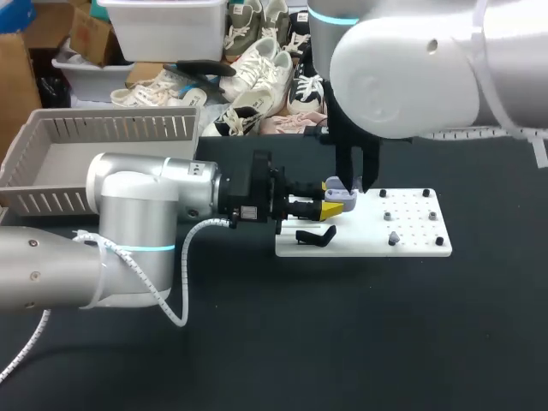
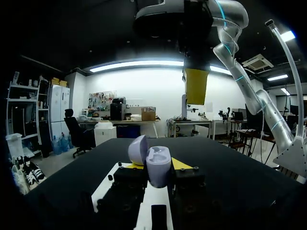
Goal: Pick up each earbud case from the left stands, insert the matching earbuds, close the lid, and place the case in the box.
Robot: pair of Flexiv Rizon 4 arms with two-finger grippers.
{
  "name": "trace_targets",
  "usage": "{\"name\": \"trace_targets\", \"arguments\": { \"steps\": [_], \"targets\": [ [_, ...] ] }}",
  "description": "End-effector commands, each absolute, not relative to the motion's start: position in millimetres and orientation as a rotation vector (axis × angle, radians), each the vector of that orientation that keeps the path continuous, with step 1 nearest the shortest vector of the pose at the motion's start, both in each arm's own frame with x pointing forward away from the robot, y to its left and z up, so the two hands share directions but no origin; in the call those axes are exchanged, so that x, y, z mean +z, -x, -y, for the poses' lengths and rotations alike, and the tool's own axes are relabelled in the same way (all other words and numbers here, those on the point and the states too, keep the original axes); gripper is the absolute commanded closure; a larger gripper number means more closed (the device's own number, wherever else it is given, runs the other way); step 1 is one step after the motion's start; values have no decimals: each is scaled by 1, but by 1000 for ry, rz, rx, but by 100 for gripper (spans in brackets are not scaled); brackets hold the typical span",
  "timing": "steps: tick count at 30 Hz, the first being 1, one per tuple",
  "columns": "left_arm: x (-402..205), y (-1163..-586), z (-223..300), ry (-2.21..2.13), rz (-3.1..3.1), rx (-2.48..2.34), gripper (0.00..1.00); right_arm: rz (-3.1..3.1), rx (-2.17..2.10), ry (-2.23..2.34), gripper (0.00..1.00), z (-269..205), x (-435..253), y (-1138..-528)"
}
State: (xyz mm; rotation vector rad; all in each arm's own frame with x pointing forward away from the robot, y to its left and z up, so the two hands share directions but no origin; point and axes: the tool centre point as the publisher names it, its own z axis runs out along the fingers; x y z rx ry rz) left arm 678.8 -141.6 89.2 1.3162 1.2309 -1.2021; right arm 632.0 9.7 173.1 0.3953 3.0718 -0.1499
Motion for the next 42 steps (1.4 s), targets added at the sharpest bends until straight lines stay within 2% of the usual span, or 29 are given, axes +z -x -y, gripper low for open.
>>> {"name": "trace_targets", "arguments": {
  "steps": [1, 9, 18, 42],
  "targets": [
    [89, -679, 142, -1316, -1232, -1201, 100, -3075, -154, -397, 100, -10, 174, -632],
    [89, -679, 142, -1316, -1232, -1201, 100, -3075, -154, -397, 100, -10, 174, -632],
    [89, -679, 142, -1316, -1232, -1201, 100, -3014, -31, -713, 100, -19, 175, -646],
    [89, -679, 142, -1316, -1232, -1201, 100, -3037, -101, -648, 100, -25, 154, -661]
  ]
}}
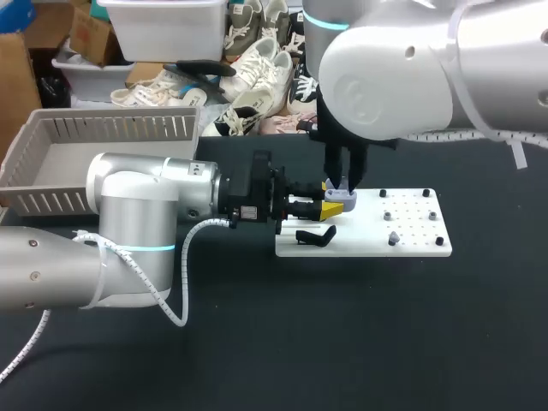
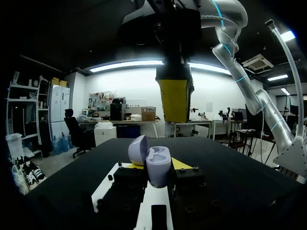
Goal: Pick up each earbud case from the left stands, insert the matching earbuds, close the lid, and place the case in the box.
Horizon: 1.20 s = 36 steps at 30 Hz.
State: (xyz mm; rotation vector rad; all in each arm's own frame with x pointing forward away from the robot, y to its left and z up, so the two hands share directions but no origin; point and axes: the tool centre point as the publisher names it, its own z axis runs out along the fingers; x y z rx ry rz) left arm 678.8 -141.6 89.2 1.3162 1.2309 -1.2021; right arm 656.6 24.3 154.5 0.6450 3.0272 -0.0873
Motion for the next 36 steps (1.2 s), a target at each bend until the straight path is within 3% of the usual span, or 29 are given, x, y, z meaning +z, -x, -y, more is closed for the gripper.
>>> {"name": "trace_targets", "arguments": {
  "steps": [1, 36],
  "targets": [
    [89, -679, 142, -1316, -1232, -1201, 100, -3037, -102, -648, 100, -25, 153, -661],
    [89, -679, 142, -1316, -1232, -1201, 100, -3073, -115, -659, 100, -19, 137, -671]
  ]
}}
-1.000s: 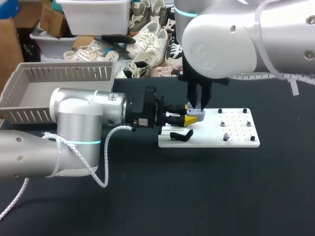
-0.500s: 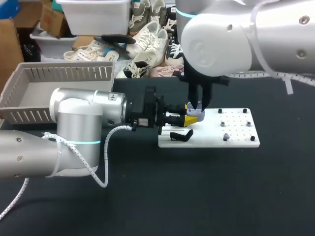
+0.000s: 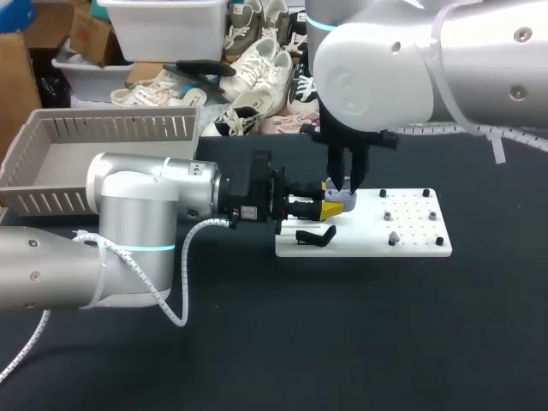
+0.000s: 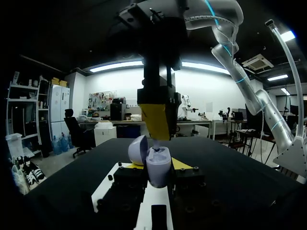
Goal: Pick up each earbud case from the left stands, insert the matching earbuds, close the lid, and place the case in the box.
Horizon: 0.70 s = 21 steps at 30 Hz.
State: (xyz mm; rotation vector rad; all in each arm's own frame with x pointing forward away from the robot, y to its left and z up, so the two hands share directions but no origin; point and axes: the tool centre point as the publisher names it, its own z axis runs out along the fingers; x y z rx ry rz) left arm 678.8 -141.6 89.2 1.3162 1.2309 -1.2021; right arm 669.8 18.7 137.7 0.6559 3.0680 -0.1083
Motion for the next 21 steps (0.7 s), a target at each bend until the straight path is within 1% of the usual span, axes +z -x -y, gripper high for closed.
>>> {"name": "trace_targets", "arguments": {
  "steps": [1, 21],
  "targets": [
    [89, -679, 142, -1316, -1232, -1201, 100, -3073, -117, -660, 100, -19, 137, -672],
    [89, -679, 142, -1316, -1232, -1201, 100, -3089, -151, -670, 100, -18, 127, -674]
  ]
}}
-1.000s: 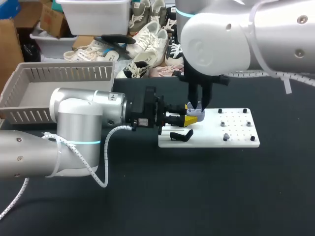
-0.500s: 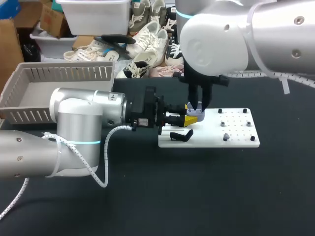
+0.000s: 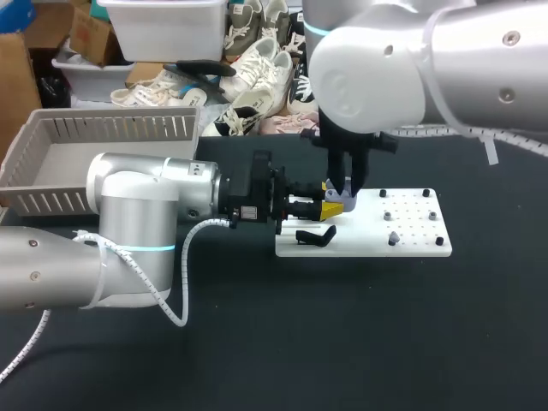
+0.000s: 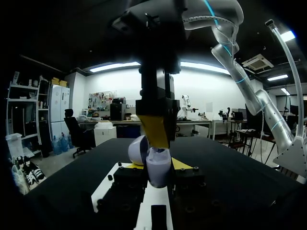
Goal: Pick up each earbud case from the left stands, insert the matching earbuds, close the lid, and place the case in the box.
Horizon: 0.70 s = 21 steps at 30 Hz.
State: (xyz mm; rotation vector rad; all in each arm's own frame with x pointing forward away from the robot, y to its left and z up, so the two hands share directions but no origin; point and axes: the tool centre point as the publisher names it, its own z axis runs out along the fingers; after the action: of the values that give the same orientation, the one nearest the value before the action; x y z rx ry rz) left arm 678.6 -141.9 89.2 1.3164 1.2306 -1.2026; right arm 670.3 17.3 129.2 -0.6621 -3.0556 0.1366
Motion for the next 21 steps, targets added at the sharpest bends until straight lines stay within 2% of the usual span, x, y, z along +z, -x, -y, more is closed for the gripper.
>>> {"name": "trace_targets", "arguments": {
  "steps": [1, 10, 11, 13, 15, 21],
  "targets": [
    [89, -679, 142, -1316, -1232, -1201, 100, 3042, 152, 660, 100, -19, 127, -674],
    [89, -679, 142, -1316, -1232, -1201, 100, 3029, 161, 661, 100, -18, 123, -676],
    [89, -679, 142, -1316, -1232, -1201, 100, 3029, 160, 664, 84, -18, 123, -676],
    [89, -679, 142, -1316, -1232, -1201, 100, 3027, 148, 679, 68, -17, 124, -674],
    [89, -679, 142, -1316, -1232, -1201, 100, 3027, 134, 695, 65, -15, 127, -672],
    [89, -679, 142, -1316, -1232, -1201, 100, 3060, 86, 741, 64, -5, 144, -658]
  ]
}}
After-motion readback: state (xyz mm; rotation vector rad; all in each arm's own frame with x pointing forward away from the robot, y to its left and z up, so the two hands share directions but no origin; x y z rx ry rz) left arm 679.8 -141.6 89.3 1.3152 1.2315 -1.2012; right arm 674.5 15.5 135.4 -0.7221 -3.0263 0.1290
